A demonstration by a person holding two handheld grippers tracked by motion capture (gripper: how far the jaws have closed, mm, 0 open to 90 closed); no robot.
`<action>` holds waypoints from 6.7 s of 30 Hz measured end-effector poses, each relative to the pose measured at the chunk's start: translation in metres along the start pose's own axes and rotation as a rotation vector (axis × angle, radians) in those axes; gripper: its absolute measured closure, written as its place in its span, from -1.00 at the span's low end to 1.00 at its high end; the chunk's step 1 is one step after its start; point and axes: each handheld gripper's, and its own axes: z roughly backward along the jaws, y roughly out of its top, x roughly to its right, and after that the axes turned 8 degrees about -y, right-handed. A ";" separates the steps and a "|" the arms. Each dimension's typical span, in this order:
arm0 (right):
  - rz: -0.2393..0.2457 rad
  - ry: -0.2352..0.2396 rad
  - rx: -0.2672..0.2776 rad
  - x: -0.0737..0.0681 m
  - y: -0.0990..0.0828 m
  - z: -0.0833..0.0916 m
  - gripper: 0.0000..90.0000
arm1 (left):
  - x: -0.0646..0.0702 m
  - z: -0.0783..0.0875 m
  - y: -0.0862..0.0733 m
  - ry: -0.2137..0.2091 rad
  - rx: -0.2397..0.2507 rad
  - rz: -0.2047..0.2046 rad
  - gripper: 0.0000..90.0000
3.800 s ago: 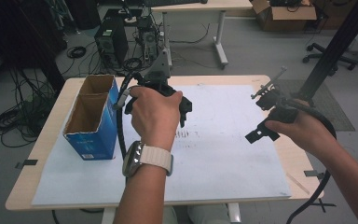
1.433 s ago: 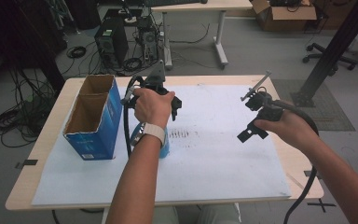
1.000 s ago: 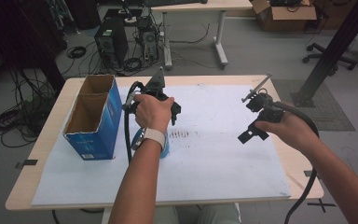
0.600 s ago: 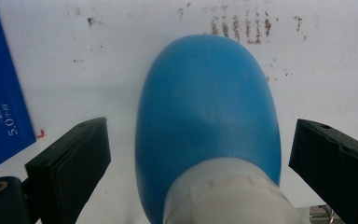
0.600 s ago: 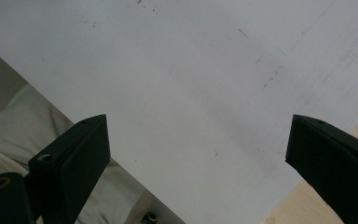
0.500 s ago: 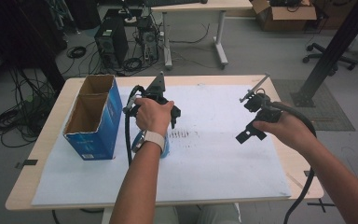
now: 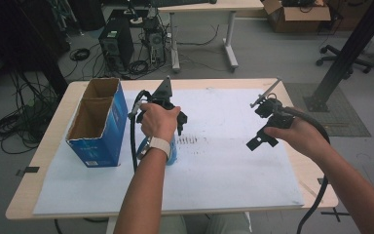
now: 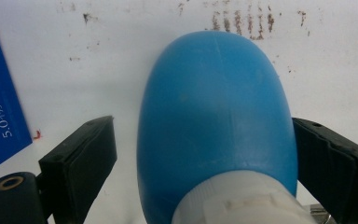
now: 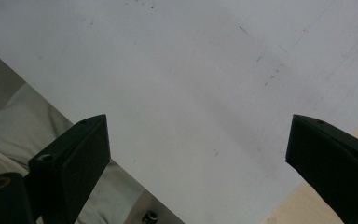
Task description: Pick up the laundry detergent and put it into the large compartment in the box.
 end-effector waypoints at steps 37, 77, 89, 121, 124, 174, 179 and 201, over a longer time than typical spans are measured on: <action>-0.006 -0.005 0.000 0.002 -0.003 0.001 -0.86 | -0.003 0.002 0.000 -0.004 0.014 -0.001 -0.46; -0.013 -0.002 0.011 0.003 -0.005 0.006 -0.86 | 0.013 0.055 -0.002 0.014 0.031 -0.078 -0.16; -0.011 -0.001 0.008 0.002 -0.005 0.005 -0.86 | 0.011 0.114 -0.006 0.026 0.024 -0.104 -0.16; -0.063 -0.015 0.007 0.005 -0.007 0.009 -0.85 | -0.065 0.262 -0.013 0.068 0.148 -0.074 -0.16; -0.073 -0.019 0.006 0.006 -0.007 0.009 -0.85 | -0.072 0.265 -0.011 0.093 0.149 -0.078 -0.16; -0.134 -0.018 -0.005 0.013 -0.019 0.001 -0.85 | -0.173 0.121 -0.001 0.128 0.135 -0.077 -0.16; -0.132 -0.017 -0.008 0.012 -0.018 -0.001 -0.85 | -0.179 0.107 -0.003 0.114 0.137 -0.075 -0.16; -0.134 -0.017 -0.008 0.009 -0.014 -0.002 -0.85 | -0.190 0.066 -0.003 0.108 0.120 -0.084 -0.16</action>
